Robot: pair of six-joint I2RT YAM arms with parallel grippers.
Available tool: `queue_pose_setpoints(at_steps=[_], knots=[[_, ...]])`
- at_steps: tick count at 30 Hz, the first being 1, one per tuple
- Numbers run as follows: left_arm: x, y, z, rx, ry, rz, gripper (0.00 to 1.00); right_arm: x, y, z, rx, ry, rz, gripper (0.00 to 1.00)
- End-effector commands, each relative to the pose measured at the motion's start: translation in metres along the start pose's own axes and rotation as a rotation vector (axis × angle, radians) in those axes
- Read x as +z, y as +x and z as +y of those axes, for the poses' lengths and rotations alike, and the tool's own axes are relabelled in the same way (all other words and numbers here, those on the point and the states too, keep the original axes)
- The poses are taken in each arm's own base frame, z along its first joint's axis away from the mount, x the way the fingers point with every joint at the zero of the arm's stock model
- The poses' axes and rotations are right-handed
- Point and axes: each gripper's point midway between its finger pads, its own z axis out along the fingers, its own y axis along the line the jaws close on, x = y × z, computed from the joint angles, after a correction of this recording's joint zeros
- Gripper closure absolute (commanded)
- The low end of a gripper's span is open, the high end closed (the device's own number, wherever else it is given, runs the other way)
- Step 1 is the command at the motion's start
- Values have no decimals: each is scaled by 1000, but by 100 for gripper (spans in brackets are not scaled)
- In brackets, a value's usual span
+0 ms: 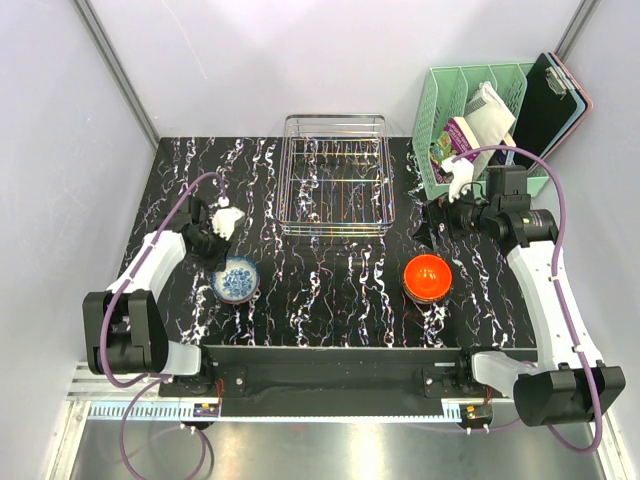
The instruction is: Load the bowls into the dish rack
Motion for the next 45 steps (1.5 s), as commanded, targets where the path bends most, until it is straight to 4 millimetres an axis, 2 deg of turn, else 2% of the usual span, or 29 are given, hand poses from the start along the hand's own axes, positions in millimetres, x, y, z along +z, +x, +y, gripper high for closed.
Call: queue_pose_setpoints(at_steps=[1,3,4,5,10,16,26,30,33,34,36,40,41,43,45], knots=[[-8,-12,3,18,-26,-51,80,0,-3,6,-2,-17,-10,0],[-9,-12,3,19,-27,-53,88,1,-3,6,-4,-18,-9,0],[-8,-11,3,18,-25,-50,97,1,-3,6,-4,-19,-7,1],[-8,-11,2,20,-26,-47,100,1,-3,7,-5,-19,-8,0],[-8,-9,1,19,-22,-44,100,3,-1,6,-2,-18,0,0],[-17,-14,2,24,-38,-61,100,4,-1,8,-3,-23,5,0],[-53,-45,-19,27,35,-173,100,6,-5,20,23,-81,1,0],[-68,-57,-29,19,65,-223,100,5,-12,31,40,-139,-17,0],[-84,-75,-44,32,128,-300,100,4,-24,43,64,-206,-37,0],[-94,-89,-51,50,167,-352,100,4,-29,48,70,-228,-44,0],[-103,-103,-64,52,227,-394,100,1,-50,58,106,-292,-84,0],[-123,-151,-92,97,386,-489,100,2,-88,70,161,-392,-175,0],[-126,-159,-100,103,419,-500,100,6,-102,69,223,-415,-192,0],[-132,-181,-102,131,441,-547,100,9,-116,73,244,-479,-208,0],[-135,-199,-105,160,439,-585,100,23,-120,74,316,-530,-182,0]])
